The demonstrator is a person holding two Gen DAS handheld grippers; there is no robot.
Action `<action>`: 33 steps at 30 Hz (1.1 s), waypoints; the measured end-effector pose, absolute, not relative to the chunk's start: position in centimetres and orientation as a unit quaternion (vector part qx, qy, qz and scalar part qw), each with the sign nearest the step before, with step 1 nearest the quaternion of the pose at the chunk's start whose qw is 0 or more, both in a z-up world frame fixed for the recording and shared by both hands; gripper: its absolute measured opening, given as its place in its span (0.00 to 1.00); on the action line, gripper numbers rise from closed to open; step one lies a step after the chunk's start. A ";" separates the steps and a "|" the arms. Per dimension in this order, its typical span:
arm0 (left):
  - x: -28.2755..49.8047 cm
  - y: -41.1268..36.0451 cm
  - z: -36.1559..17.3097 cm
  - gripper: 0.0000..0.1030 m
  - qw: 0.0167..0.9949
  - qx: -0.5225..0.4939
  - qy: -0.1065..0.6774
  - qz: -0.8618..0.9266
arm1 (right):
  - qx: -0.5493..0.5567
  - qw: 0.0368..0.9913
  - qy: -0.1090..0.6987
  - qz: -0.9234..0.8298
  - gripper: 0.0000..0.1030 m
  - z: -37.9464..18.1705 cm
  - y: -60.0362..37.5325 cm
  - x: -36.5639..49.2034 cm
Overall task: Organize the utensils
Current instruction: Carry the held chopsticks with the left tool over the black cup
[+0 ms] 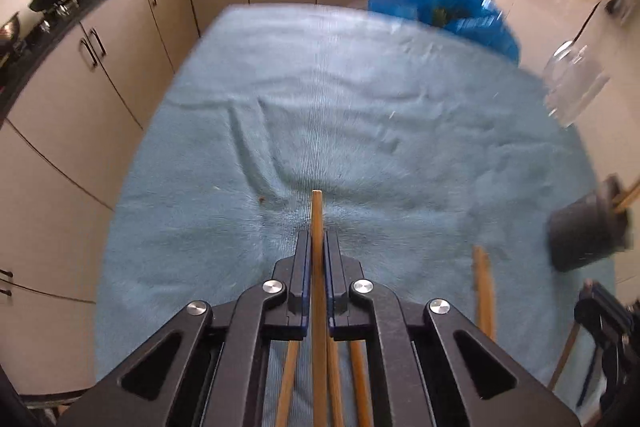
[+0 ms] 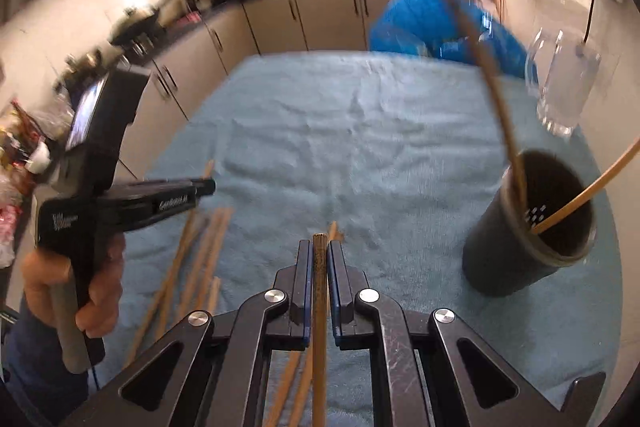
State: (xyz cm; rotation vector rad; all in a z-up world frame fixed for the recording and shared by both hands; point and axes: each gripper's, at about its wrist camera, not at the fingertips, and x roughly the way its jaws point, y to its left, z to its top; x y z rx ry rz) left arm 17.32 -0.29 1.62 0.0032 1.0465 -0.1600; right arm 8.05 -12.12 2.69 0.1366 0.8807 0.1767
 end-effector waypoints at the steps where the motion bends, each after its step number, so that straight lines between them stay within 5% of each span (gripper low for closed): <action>1: 16.1 0.1 3.1 0.05 0.873 -0.006 0.481 -0.076 | 0.066 0.909 0.403 0.087 0.08 3.6 -12.3 7.2; 9: 8.3 1.3 11.1 0.05 0.927 -0.028 0.365 -0.081 | 0.086 0.955 0.267 0.093 0.08 8.7 -14.5 1.0; 33: 0.4 1.2 15.7 0.05 0.940 -0.055 0.316 -0.114 | 0.117 0.972 0.190 0.072 0.08 12.2 -17.3 -5.7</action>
